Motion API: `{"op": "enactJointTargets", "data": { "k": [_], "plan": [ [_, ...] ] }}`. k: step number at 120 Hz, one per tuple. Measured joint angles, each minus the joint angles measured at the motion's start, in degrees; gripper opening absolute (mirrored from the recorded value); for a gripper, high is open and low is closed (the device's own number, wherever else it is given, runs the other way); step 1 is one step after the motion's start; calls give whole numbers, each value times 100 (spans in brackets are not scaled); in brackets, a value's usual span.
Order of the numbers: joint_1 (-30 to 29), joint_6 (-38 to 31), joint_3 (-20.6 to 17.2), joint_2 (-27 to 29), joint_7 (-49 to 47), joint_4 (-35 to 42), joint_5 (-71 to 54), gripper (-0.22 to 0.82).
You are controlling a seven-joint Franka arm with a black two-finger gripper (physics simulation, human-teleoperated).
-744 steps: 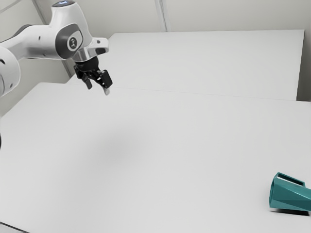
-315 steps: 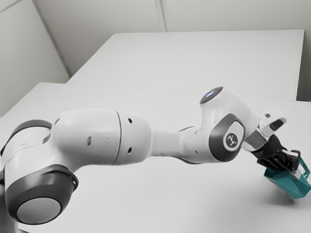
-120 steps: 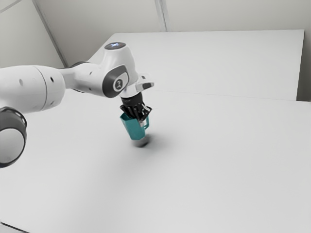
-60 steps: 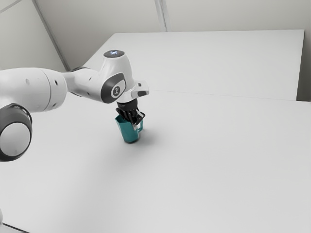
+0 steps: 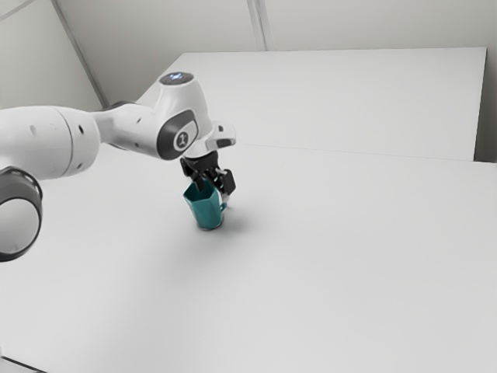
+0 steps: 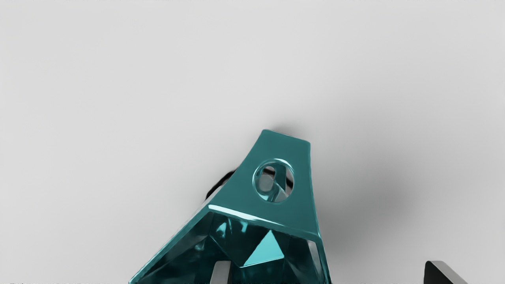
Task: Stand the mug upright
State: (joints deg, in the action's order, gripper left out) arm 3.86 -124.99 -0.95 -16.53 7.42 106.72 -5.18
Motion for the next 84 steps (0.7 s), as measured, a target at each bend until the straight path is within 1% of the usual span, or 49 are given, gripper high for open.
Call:
{"op": "enactJointTargets", "data": {
  "k": [24,39,48,59,84],
  "plan": [
    [86,194,88,456,41,21,9,57],
    [348,493,466,816,52,-67,9,59],
    [389,749,606,1017,58,-147,-4,59],
    [385,1120,692,1086,59,-402,-36,60],
    [438,1888,707,1179,63,-1156,-127,60]
  ]
}}
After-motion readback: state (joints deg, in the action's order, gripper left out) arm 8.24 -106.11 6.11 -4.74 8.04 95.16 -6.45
